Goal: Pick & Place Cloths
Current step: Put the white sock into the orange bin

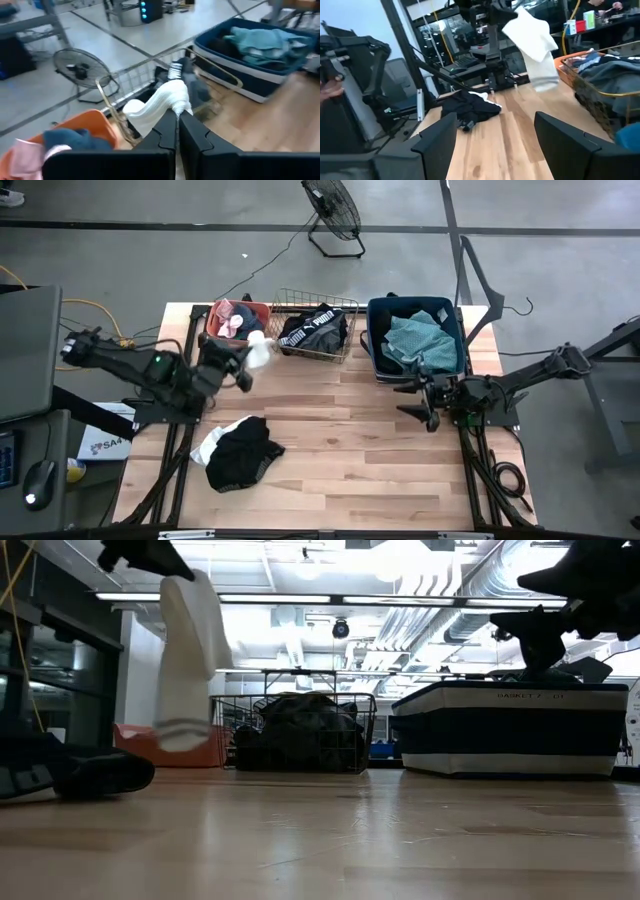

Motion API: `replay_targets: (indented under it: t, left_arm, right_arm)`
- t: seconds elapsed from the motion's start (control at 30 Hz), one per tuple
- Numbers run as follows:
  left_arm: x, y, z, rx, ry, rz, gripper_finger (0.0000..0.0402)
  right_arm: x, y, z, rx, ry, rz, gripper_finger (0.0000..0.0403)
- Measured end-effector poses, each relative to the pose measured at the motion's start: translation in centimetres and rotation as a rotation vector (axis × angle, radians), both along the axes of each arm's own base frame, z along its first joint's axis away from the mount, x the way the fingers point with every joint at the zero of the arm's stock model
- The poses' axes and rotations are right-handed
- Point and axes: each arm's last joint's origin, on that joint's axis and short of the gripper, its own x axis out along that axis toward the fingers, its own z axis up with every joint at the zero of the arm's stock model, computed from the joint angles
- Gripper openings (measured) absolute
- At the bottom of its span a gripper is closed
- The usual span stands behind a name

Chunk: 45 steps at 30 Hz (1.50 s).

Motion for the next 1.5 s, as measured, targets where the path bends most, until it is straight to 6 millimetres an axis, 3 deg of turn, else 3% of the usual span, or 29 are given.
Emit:
replay_targets:
  t: [0.33, 0.57, 0.7, 0.9, 1.1, 1.3, 1.5]
  left_arm:
    - [0.7, 4.3, 2.4, 0.094, 0.078, 0.063, 0.0]
    - [-0.2, 7.5, 5.4, 0.192, 0.089, 0.192, 0.0]
    - [-0.8, 9.3, 6.1, 0.217, 0.095, 0.249, 0.0]
    - [-1.0, 12.0, 5.5, 0.182, 0.132, 0.309, 0.0]
    - [0.0, 14.9, 4.2, 0.166, 0.236, 0.342, 0.0]
    - [0.8, 17.2, 1.9, 0.083, 0.38, 0.374, 0.0]
    - [1.0, 17.9, -0.8, -0.099, 0.491, 0.4, 0.0]
  right_arm:
    - [-0.6, -1.0, -0.4, -0.028, 0.041, -0.068, 0.0258]
    - [-0.8, -1.6, -0.5, -0.037, 0.054, -0.021, 0.0258]
    - [-0.9, -1.9, -0.8, -0.037, 0.077, -0.041, 0.0258]
    - [-0.9, -2.0, -0.8, -0.036, 0.078, -0.051, 0.0258]
    - [-0.9, -2.0, -0.9, -0.042, 0.087, -0.052, 0.0258]
    - [-0.9, -2.0, -0.9, -0.043, 0.087, -0.052, 0.0259]
    - [-0.9, -2.0, -0.9, -0.044, 0.087, -0.052, 0.0259]
